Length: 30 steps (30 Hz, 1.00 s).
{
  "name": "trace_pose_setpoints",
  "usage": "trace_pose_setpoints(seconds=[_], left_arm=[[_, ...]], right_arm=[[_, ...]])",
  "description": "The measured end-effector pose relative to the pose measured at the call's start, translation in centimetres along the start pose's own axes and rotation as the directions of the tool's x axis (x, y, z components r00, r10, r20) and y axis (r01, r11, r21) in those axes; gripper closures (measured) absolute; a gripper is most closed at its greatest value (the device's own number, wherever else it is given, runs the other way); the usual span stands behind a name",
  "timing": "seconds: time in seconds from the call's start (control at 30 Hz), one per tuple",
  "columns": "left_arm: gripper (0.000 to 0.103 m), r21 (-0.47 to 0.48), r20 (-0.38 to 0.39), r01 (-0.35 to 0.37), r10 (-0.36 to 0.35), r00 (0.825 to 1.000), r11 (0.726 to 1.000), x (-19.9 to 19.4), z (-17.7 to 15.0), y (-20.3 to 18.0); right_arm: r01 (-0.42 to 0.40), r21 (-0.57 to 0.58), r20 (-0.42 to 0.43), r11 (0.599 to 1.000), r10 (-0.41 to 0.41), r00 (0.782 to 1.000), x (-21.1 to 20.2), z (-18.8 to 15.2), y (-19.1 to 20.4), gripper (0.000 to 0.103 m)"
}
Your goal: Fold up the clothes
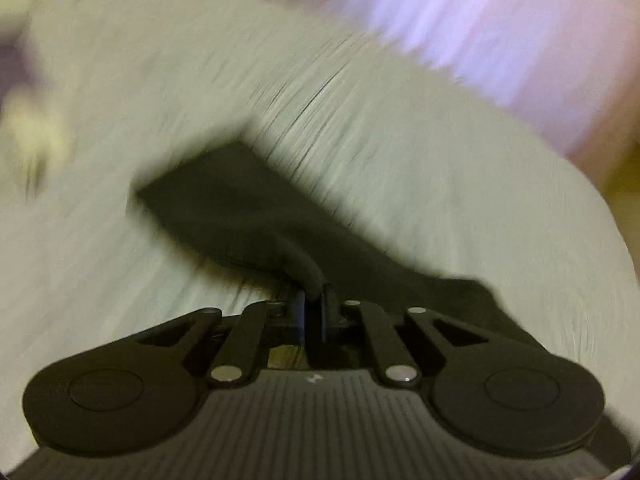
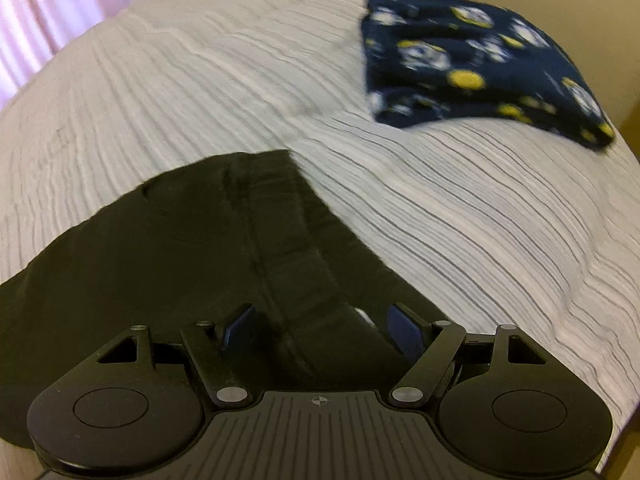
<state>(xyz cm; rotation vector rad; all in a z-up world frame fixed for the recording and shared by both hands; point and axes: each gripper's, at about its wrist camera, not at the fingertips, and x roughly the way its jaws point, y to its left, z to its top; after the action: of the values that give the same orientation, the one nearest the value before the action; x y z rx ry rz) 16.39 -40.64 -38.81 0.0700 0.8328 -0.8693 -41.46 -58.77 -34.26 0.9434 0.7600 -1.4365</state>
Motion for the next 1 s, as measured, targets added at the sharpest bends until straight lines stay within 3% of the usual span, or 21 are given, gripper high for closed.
trace_pose_setpoints(seconds=[0.1, 0.13, 0.2, 0.27, 0.37, 0.5, 0.6, 0.63, 0.7, 0.87, 0.97, 1.0], left_arm=[[0.090, 0.121, -0.144, -0.082, 0.100, 0.985, 0.989, 2.8, -1.7, 0.4], [0.089, 0.111, -0.183, -0.098, 0.117, 0.976, 0.989, 3.7, -2.5, 1.0], [0.087, 0.045, -0.150, -0.104, 0.109, 0.983, 0.994, 3.2, -2.4, 1.4], [0.082, -0.047, -0.126, -0.157, 0.150, 0.981, 0.987, 1.7, -1.6, 1.5], [0.085, -0.117, -0.103, -0.253, 0.242, 0.965, 0.960, -0.8, -0.9, 1.6], [0.086, -0.112, -0.099, -0.263, 0.252, 0.963, 0.958, -5.2, -1.0, 0.2], [0.086, -0.176, -0.122, -0.173, 0.153, 0.981, 0.969, -8.0, -2.9, -2.5], [0.086, -0.197, -0.130, -0.145, 0.120, 0.984, 0.970, -8.9, -3.7, -3.5], [0.086, -0.234, -0.144, -0.094, 0.061, 0.988, 0.968, -10.3, -5.5, -5.5], [0.086, -0.355, -0.180, -0.011, -0.056, 0.982, 0.935, -13.0, -10.8, -10.3], [0.086, -0.385, -0.199, -0.024, -0.058, 0.978, 0.922, -13.6, -12.8, -11.9], [0.086, -0.389, -0.204, -0.031, -0.053, 0.978, 0.921, -13.9, -13.3, -12.2]], right_arm=[[0.001, 0.017, 0.010, 1.000, -0.001, 1.000, -0.6, -0.2, -1.1, 0.027], [-0.001, 0.013, 0.007, 1.000, 0.001, 1.000, -0.5, -0.2, -1.3, 0.027], [-0.008, 0.001, -0.003, 1.000, 0.008, 1.000, -0.2, -0.2, -1.6, 0.027], [-0.017, -0.014, -0.004, 1.000, 0.017, 1.000, -0.1, -0.1, -2.0, 0.027], [-0.061, -0.033, 0.008, 0.998, 0.061, 0.998, 0.4, 0.9, -2.8, 0.027], [-0.195, -0.042, 0.007, 0.980, 0.196, 0.981, 2.0, 3.1, -3.8, 0.027], [-0.346, -0.032, -0.041, 0.938, 0.345, 0.938, 4.3, 5.6, -4.8, 0.029], [-0.391, -0.029, -0.067, 0.920, 0.388, 0.919, 5.2, 6.4, -5.1, 0.041], [-0.467, -0.017, -0.127, 0.884, 0.461, 0.878, 6.9, 8.0, -5.7, 0.046], [-0.626, 0.019, -0.229, 0.780, 0.613, 0.757, 10.2, 11.1, -7.0, 0.046], [-0.698, 0.064, -0.244, 0.713, 0.689, 0.682, 12.0, 12.0, -7.3, 0.049], [-0.720, 0.074, -0.234, 0.690, 0.714, 0.660, 12.2, 12.2, -7.3, 0.068]])
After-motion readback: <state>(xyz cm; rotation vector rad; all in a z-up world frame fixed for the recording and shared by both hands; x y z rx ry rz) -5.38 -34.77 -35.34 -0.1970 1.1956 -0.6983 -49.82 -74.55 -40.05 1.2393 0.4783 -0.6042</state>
